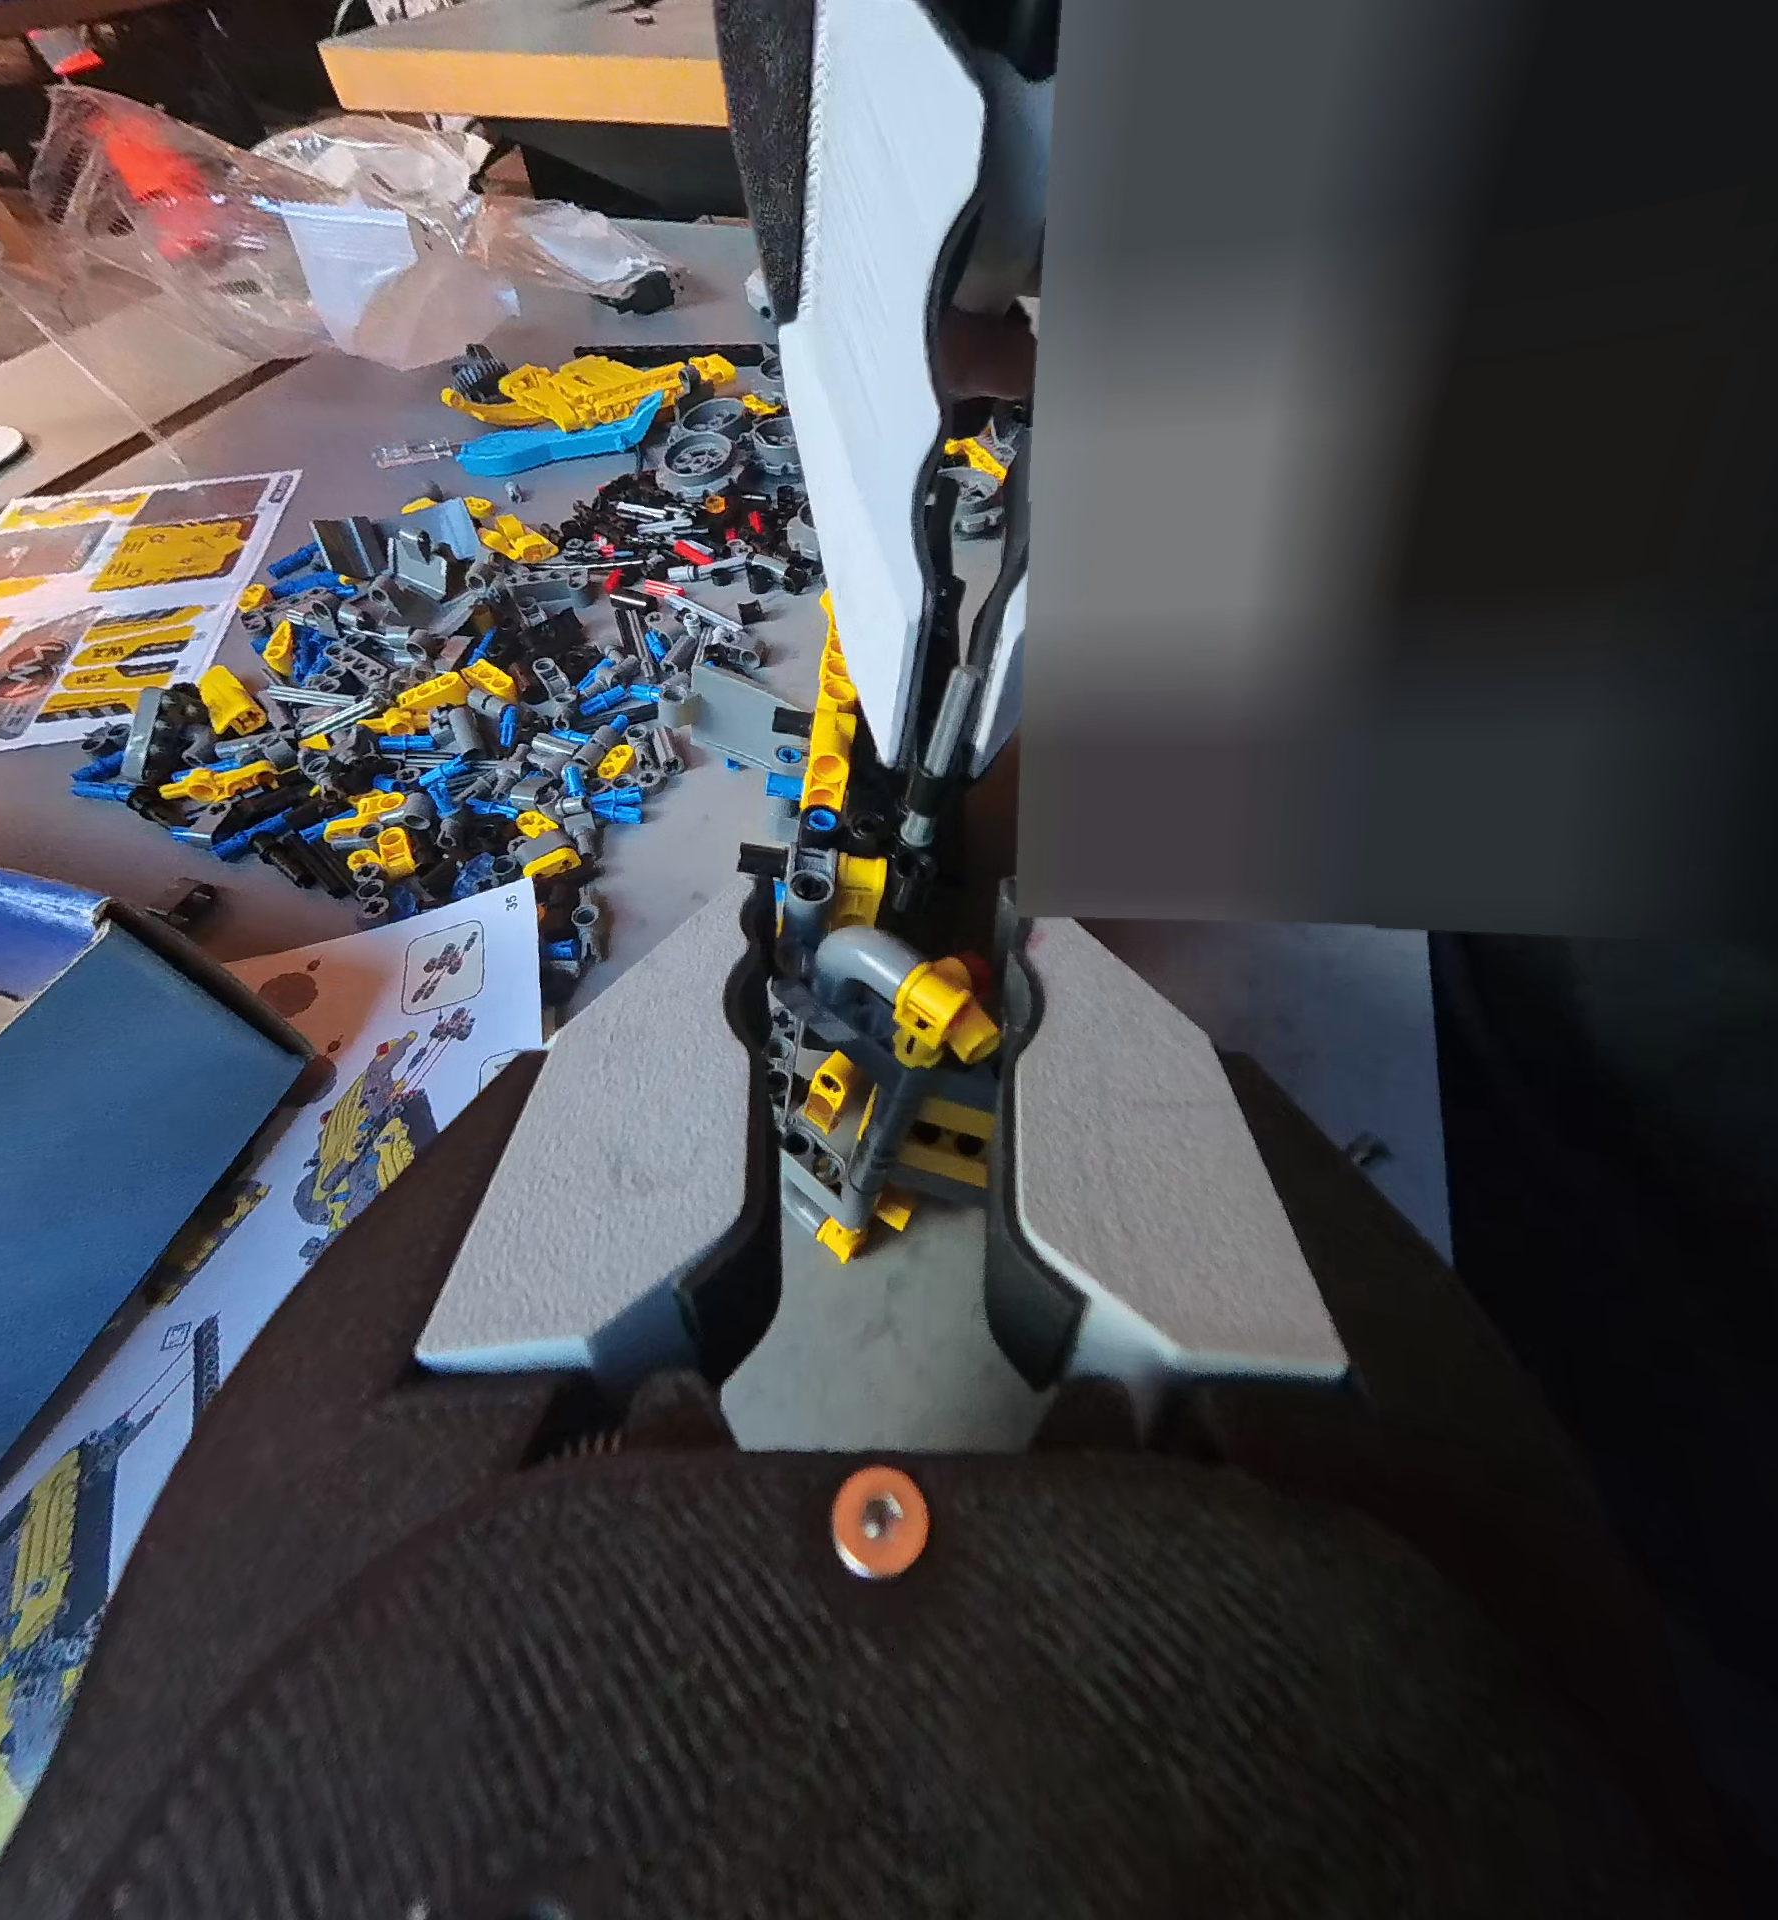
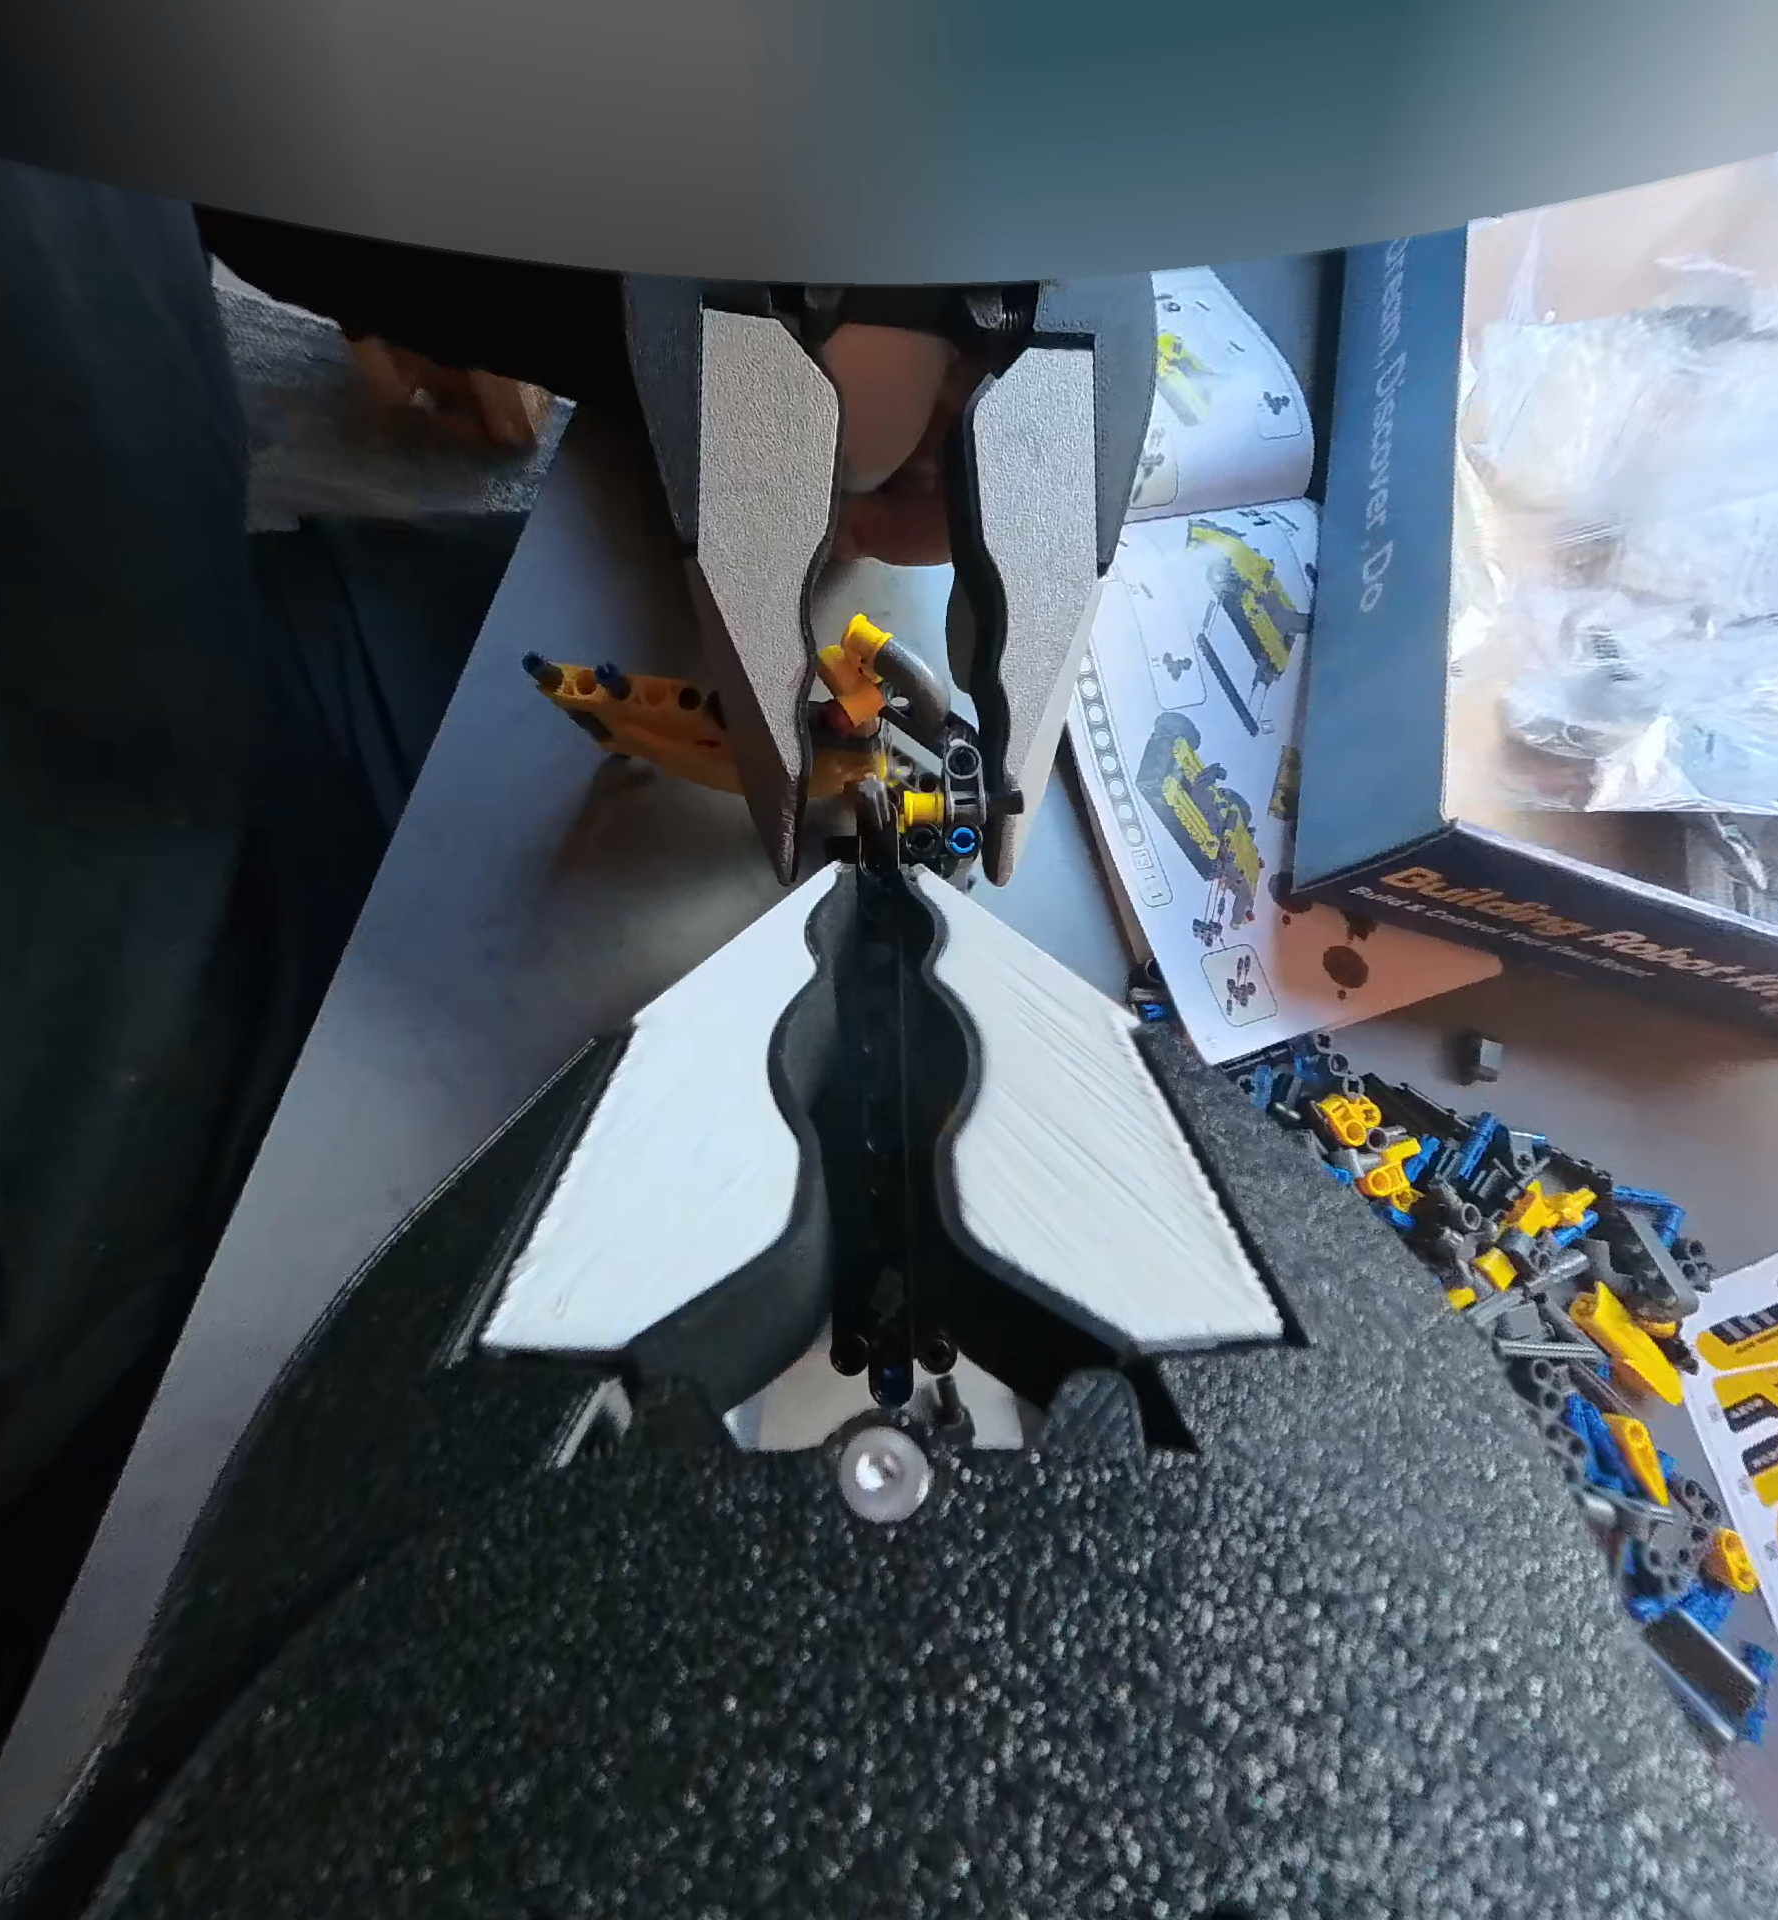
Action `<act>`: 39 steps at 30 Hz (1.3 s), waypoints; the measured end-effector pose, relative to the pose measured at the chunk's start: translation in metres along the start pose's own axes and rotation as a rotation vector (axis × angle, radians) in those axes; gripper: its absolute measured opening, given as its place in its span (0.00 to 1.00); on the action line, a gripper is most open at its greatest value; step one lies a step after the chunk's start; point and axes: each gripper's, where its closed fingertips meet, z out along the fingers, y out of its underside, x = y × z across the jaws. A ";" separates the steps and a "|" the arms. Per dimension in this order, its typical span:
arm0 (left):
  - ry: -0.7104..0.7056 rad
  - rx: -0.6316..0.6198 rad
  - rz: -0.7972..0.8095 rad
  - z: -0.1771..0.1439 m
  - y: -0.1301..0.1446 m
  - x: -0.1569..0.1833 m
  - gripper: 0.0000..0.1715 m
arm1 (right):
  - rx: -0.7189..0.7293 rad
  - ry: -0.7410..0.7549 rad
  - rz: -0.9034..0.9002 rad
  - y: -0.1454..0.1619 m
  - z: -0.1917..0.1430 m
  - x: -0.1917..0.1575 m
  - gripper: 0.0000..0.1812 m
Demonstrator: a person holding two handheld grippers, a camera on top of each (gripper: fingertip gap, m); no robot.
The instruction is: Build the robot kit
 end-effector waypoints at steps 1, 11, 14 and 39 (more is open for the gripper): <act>0.001 0.000 -0.003 0.000 0.000 0.000 0.23 | -0.012 0.003 -0.001 0.000 0.000 0.000 0.05; 0.013 0.002 -0.049 0.000 0.000 -0.003 0.23 | -0.045 -0.012 0.058 0.001 0.001 0.005 0.04; 0.018 0.006 -0.042 0.000 -0.001 -0.002 0.24 | -0.029 0.022 0.016 0.000 0.000 0.004 0.04; 0.146 -0.129 0.129 0.006 0.003 0.002 0.31 | 0.075 0.041 -0.052 0.001 -0.002 0.001 0.05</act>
